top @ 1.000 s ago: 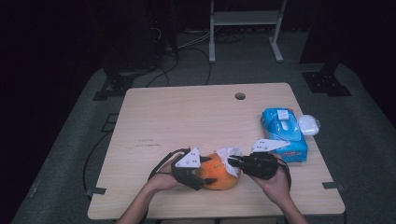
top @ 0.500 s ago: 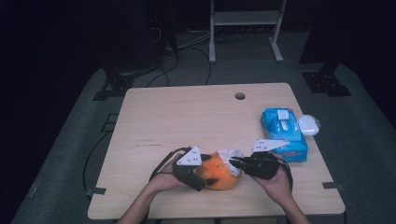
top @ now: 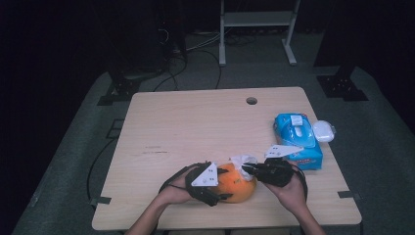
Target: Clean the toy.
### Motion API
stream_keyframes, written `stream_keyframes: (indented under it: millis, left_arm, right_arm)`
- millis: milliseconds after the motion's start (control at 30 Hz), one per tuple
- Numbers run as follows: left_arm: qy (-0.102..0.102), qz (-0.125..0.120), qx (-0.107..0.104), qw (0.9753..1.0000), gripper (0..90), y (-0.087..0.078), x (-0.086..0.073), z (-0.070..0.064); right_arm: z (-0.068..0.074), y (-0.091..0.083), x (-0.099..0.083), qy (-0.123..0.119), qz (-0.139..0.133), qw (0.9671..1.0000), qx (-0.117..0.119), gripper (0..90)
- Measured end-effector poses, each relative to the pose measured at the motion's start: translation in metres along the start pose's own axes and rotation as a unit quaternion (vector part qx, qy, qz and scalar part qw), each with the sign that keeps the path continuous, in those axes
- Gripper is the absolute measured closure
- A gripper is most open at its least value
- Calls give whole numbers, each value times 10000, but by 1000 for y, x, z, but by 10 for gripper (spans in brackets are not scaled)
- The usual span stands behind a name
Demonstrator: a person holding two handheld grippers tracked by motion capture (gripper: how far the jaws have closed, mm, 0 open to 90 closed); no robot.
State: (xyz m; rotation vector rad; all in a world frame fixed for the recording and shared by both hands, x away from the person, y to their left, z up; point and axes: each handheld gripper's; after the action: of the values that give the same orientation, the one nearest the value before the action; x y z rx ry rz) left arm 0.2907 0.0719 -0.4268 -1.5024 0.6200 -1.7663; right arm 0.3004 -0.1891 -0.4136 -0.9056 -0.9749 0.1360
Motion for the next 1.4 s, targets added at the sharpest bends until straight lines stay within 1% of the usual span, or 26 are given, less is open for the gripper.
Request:
stream_keyframes:
  millis: [67,167,233,267,300,367,433,467,500,567,633,667,700,767,833,867,900,967,1067,1133,1167,1200,1267,1300,1333,1400]
  left_arm:
    - [71,26,-23,10000,276,1,1,-1]
    - [161,5,-54,9999,268,1,0,-2]
    - [188,19,-41,9998,268,0,-1,-2]
    - [168,-2,-55,9998,270,0,-2,-2]
    - [113,-9,-55,9999,272,0,-3,0]
    - [-10,-27,-72,10000,275,0,-4,2]
    - [-223,-80,-117,9997,275,-1,-8,7]
    - [-301,-100,-136,9994,275,-1,-10,9]
    - [-448,-120,-182,9988,276,-2,-13,12]
    - [-664,-155,-246,9974,286,-3,-19,18]
    - [-951,-193,-317,9948,297,-6,-26,26]
    - [-1015,-205,-353,9940,299,-7,-29,29]
    - [-1036,-208,-365,9937,301,-8,-33,31]
    - [-1117,-233,-381,9927,301,-9,-35,32]
    - [-1126,-236,-386,9926,300,-9,-36,33]
    - [-1155,-264,-407,9921,300,-9,-37,33]
    - [-1162,-286,-423,9919,300,-9,-38,33]
    - [-1175,-304,-459,9916,300,-9,-39,34]
    - [-1209,-356,-485,9908,298,-8,-41,35]
    - [-1223,-363,-486,9906,294,-8,-41,35]
    - [-1246,-373,-476,9904,293,-7,-40,35]
    - [-1272,-387,-474,9900,291,-7,-40,36]
    - [-1315,-397,-471,9894,291,-6,-39,36]
    - [-1318,-388,-480,9894,292,-6,-38,35]
    - [-1300,-381,-476,9896,293,-6,-38,35]
    - [-1311,-423,-486,9893,293,-4,-36,34]
  right_arm:
    - [0,-2,0,22,-30,10000,35,823]
    - [12,-1,6,-200,-111,9996,182,821]
    - [16,2,8,-323,-54,9994,95,821]
    - [15,2,8,-289,-41,9995,109,822]
    - [12,3,7,-249,-31,9996,89,822]
    - [3,2,2,-121,-1,9999,-63,823]
    - [-8,1,-5,53,42,9997,-239,823]
    - [-12,0,-8,136,44,9996,-255,823]
    - [-13,-1,-10,163,34,9995,-259,823]
    - [-10,-5,-9,154,-64,9997,-155,823]
    - [-1,-7,-5,-47,-188,9998,73,822]
    - [3,-7,-4,-138,-195,9997,83,822]
    - [5,-5,-3,-184,-145,9997,32,822]
    - [-1,1,-5,-65,-74,9999,51,822]
    - [-11,5,-10,132,77,9998,-119,822]
    - [-16,6,-14,286,132,9994,-124,822]
    - [-19,7,-16,366,149,9992,-107,822]
    - [-17,6,-15,333,111,9993,-126,822]
    - [-7,0,-8,141,-186,9997,104,820]
    - [-4,1,-6,29,-216,9997,108,820]
    - [-6,2,-7,41,-173,9998,102,820]
    - [-10,4,-9,138,-120,9998,90,821]
    - [-16,5,-13,261,-6,9996,-67,822]
    - [-18,5,-14,338,-26,9994,-34,823]
    - [-16,3,-13,353,-100,9993,9,823]
    - [-8,-2,-8,197,-286,9993,116,822]
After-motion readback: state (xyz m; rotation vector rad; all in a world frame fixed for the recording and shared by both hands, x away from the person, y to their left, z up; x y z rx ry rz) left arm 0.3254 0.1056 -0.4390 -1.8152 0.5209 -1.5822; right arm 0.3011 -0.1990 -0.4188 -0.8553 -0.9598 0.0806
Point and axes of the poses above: each handheld gripper's, and its own axes: y roughly forward along the jaws, x roughly out of its top, z roughly to its left, and after that the axes turned 15 degrees about z, right-handed
